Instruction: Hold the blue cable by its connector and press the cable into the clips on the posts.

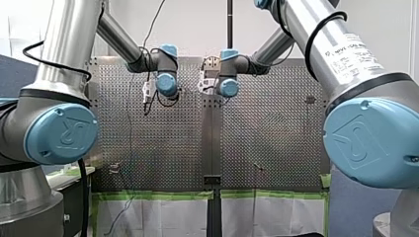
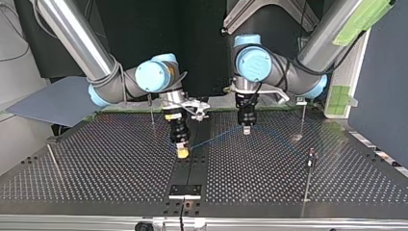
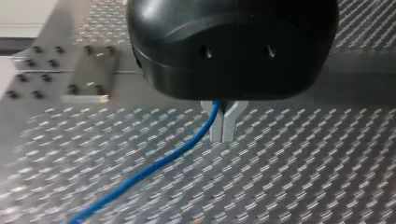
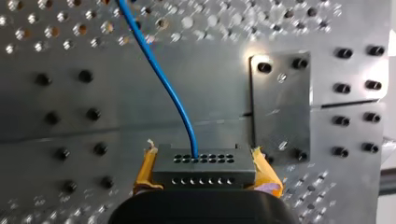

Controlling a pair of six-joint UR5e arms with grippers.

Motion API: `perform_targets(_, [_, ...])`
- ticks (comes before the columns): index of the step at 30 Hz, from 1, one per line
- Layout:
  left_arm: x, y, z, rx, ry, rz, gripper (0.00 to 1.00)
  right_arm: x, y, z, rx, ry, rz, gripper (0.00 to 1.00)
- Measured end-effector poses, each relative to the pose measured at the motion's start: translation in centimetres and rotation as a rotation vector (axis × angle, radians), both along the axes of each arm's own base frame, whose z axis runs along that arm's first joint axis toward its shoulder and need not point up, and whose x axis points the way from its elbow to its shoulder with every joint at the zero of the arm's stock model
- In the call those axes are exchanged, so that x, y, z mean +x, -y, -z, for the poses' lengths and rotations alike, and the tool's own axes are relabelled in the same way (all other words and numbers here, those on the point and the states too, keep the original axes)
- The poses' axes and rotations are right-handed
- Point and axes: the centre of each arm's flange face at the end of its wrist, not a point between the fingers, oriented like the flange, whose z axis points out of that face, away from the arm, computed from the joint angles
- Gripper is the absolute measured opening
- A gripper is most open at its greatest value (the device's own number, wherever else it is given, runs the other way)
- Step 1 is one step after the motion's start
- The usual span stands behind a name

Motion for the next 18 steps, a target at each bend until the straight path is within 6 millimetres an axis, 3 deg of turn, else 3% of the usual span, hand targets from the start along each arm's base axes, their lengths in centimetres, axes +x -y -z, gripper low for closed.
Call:
perform_targets(11, [-2.7, 4.4, 7.1, 0.0, -0.054, 0.067, 0.0, -1.9, 0.3, 3.7, 0.01, 0.004, 0.096, 0.0])
perform_targets(18, [-4.2, 7.3, 10.4, -0.01, -0.064, 0.122, 0.0, -2.9, 0.0, 6.0, 0.004, -0.011, 0.12, 0.0])
